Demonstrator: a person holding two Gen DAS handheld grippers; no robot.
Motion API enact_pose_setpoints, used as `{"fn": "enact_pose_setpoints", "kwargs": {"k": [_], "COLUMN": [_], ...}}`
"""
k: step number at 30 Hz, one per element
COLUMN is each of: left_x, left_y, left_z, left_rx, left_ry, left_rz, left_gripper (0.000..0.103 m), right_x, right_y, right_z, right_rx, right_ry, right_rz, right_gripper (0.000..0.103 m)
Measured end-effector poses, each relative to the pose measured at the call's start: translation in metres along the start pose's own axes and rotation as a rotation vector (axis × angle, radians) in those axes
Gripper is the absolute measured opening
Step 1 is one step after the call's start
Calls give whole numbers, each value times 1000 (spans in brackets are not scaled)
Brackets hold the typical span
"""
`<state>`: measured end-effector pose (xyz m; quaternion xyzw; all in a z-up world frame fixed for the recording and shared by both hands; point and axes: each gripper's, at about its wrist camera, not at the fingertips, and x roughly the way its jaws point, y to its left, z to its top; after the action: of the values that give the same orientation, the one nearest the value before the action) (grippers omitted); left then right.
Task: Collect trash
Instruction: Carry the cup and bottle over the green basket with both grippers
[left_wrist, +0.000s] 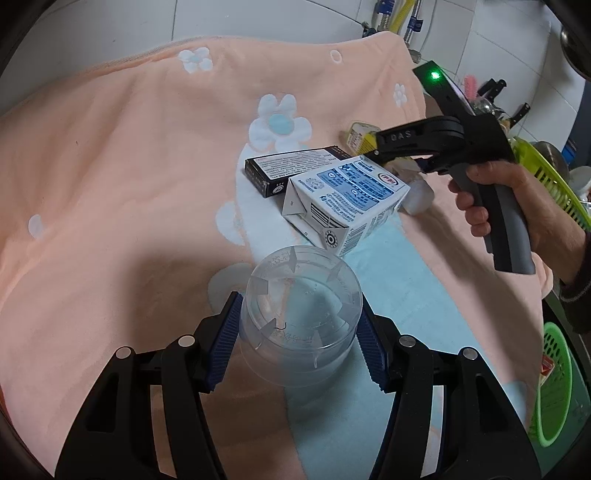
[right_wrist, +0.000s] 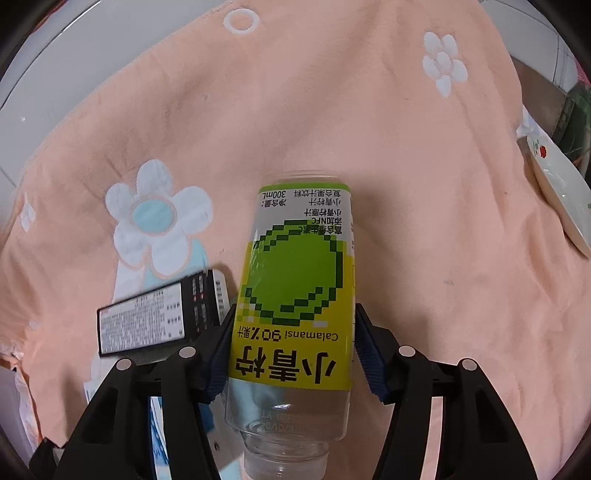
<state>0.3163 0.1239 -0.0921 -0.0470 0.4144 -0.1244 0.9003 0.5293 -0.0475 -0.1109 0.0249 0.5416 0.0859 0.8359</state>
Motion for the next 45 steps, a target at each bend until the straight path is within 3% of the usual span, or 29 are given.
{"fn": "enact_pose_setpoints", "kwargs": {"k": [8, 16, 24, 34, 41, 45], "left_x": [-13, -39, -66, -73, -64, -57], "left_y": [-14, -54, -116, -202, -260, -286], "left_z": [0, -10, -28, -62, -86, -97], "left_rx": [5, 40, 106, 190, 260, 284], "left_ry": [-18, -33, -43, -13, 36, 63], "left_rz": [-40, -90, -156, -269, -340, -380], "left_gripper": [59, 59, 59, 59, 59, 59], "right_x": [-42, -116, -198, -251, -248, -234], "right_y": [-14, -36, -76, -173, -236, -254], "right_z": [-31, -91, -183, -309, -385, -415], "right_rx": [-15, -29, -46, 51, 139, 188], "right_ry": [-46, -114, -173, -167, -107, -57], "right_rz": [75, 142, 174, 63, -53, -67], "right_gripper": [54, 54, 54, 54, 54, 53]}}
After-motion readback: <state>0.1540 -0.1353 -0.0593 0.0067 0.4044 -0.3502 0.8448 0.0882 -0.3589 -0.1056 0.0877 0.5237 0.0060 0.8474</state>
